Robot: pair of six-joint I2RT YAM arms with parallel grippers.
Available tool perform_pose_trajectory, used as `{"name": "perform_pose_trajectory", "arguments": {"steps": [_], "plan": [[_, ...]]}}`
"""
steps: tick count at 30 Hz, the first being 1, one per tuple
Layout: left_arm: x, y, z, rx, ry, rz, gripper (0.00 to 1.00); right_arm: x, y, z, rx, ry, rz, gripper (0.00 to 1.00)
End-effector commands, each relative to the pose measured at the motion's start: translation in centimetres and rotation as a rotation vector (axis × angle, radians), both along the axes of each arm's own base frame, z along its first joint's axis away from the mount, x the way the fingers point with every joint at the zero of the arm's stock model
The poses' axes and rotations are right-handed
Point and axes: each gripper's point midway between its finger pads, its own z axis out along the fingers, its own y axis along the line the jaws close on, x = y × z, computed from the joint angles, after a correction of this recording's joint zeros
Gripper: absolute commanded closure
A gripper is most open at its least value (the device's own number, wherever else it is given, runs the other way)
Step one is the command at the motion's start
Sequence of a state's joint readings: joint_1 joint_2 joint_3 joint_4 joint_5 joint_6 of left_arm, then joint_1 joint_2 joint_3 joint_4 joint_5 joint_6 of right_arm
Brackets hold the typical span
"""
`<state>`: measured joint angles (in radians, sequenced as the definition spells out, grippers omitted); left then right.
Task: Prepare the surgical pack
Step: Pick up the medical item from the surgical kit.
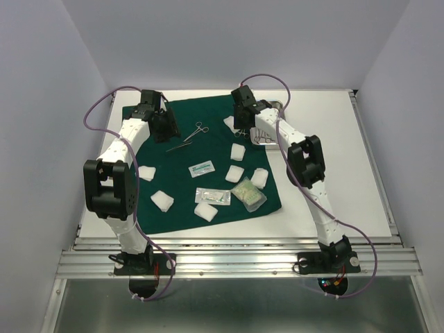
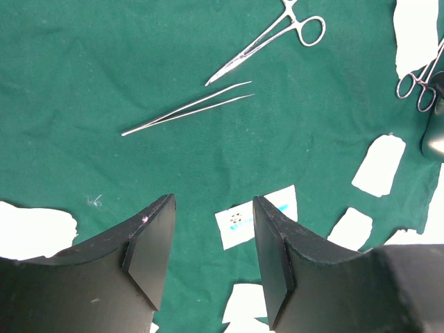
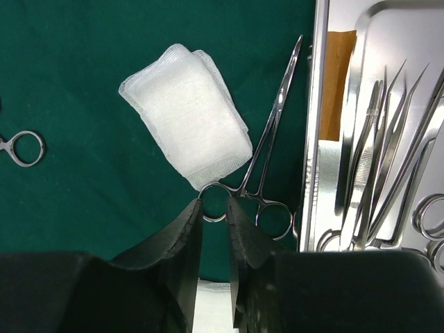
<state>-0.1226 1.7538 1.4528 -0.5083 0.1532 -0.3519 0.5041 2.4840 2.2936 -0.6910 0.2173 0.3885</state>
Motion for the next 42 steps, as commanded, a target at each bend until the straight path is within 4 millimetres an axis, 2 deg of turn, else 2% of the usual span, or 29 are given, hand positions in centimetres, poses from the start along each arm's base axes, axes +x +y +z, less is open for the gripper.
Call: {"name": "perform_pose_trajectory", "arguments": {"steps": [1,13,14,24,27,31,34,42], "plan": [[0.0,0.1,0.4,0.005,-0.018,-0.007,0.41,0.3,1.0,0.4,0.022,-0.022,0.016,0.74],[-0.2,0.1,0.1,0.007,-0.012,-0.004,0.41,-0.2,2.0,-2.1,0.027,0.023,0.047,0.74],[-0.1,0.1,0.2,0.008,-0.015,-0.005,0.41,-0.6,2.5,-2.3,0.028,0.029,0.058,0.74],[-0.3,0.2,0.0,0.006,-0.012,-0.004,0.41,-1.4,2.4,-4.2,-0.012,0.063,0.066,0.74],[-0.2,0.2,0.1,0.005,-0.015,-0.004,0.41,-1.4,2.2,-3.5,-0.012,0.049,0.059,0.74],[-0.3,0.1,0.2,0.006,-0.016,-0.004,0.41,-1.7,3.0,-2.6,0.009,0.036,0.078,0.74],[-0.4,0.2,0.0,0.007,-0.012,-0.004,0.41,-2.5,4.2,-2.6,0.009,0.043,0.117,0.74],[-0.5,0.2,0.0,0.007,-0.015,-0.004,0.41,-3.1,5.1,-2.3,0.011,0.035,0.131,0.74]]}}
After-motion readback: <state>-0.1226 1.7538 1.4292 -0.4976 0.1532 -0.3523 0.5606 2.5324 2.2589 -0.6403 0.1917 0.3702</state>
